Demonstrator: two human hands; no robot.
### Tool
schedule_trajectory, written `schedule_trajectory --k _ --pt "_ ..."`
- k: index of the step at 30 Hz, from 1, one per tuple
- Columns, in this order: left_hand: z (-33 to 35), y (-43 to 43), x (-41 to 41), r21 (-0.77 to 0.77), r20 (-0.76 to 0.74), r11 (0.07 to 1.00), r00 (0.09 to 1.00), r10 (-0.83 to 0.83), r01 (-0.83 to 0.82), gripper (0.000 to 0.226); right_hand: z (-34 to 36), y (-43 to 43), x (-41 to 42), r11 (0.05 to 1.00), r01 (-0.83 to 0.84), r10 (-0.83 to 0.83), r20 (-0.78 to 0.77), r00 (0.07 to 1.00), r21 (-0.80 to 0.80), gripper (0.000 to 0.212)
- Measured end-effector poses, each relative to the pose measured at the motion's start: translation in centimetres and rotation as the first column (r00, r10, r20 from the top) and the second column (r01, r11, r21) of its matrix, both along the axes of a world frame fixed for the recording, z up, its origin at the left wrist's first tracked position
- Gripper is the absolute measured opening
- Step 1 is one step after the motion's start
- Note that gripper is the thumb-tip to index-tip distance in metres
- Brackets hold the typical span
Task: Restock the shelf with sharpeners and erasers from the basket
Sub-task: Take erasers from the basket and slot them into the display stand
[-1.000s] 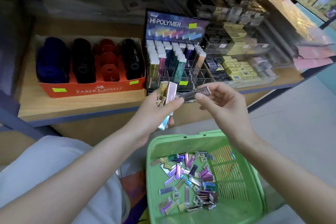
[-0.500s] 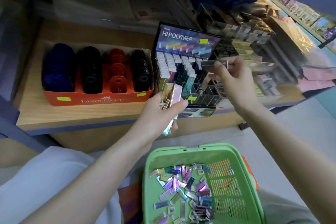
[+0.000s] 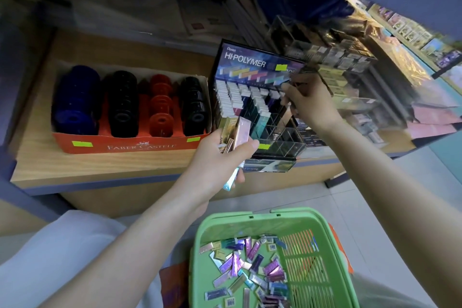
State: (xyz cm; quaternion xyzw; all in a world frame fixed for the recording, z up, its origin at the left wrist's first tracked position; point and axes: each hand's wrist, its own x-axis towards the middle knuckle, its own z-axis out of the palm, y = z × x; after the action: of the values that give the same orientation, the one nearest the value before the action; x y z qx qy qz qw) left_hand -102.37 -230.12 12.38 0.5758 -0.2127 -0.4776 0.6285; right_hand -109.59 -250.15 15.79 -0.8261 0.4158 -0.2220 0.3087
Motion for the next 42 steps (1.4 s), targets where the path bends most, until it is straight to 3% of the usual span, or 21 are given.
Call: schedule_trajectory --k 4,6,10,16,21,29,32,42 --pt "0.1 -0.2 -0.1 0.008 0.006 1.0 1.0 -0.001 0.001 0.007 0.2 -0.8 -0.4 0.968 -0.153 0.093 -0.284 0.954 -0.198 0.02" --pt "0.2 -0.3 -0.2 0.013 0.01 1.0 1.0 -0.008 0.008 0.007 0.4 -0.8 -0.5 0.941 -0.193 0.092 -0.338 0.937 -0.278 0.023" --pt "0.4 -0.6 -0.4 0.018 0.011 1.0 1.0 -0.014 0.014 0.007 0.2 -1.0 -0.1 0.911 -0.168 0.063 -0.275 0.959 -0.377 0.018" --pt "0.5 -0.5 -0.1 0.024 0.021 0.999 0.999 -0.038 0.038 0.009 0.2 -1.6 0.5 0.87 -0.307 0.192 -0.308 0.932 -0.386 0.01" --pt "0.6 -0.6 0.2 0.041 -0.013 0.999 1.0 -0.011 0.012 0.012 1.3 -2.3 1.0 0.881 -0.354 0.244 -0.339 0.909 -0.314 0.019" --pt "0.7 -0.6 0.6 0.076 -0.04 0.997 0.999 0.008 -0.005 0.014 1.5 -2.5 1.2 0.871 -0.377 0.279 -0.314 0.908 -0.315 0.017" --pt "0.7 -0.6 0.6 0.07 -0.049 0.997 0.999 0.014 -0.011 0.013 0.5 -2.2 1.2 0.865 -0.418 0.305 -0.368 0.878 -0.279 0.014" --pt "0.5 -0.7 1.1 0.026 -0.166 0.999 0.986 0.026 -0.022 0.006 -1.3 -2.0 1.9 0.761 -0.437 0.222 -0.442 0.869 -0.479 0.024"
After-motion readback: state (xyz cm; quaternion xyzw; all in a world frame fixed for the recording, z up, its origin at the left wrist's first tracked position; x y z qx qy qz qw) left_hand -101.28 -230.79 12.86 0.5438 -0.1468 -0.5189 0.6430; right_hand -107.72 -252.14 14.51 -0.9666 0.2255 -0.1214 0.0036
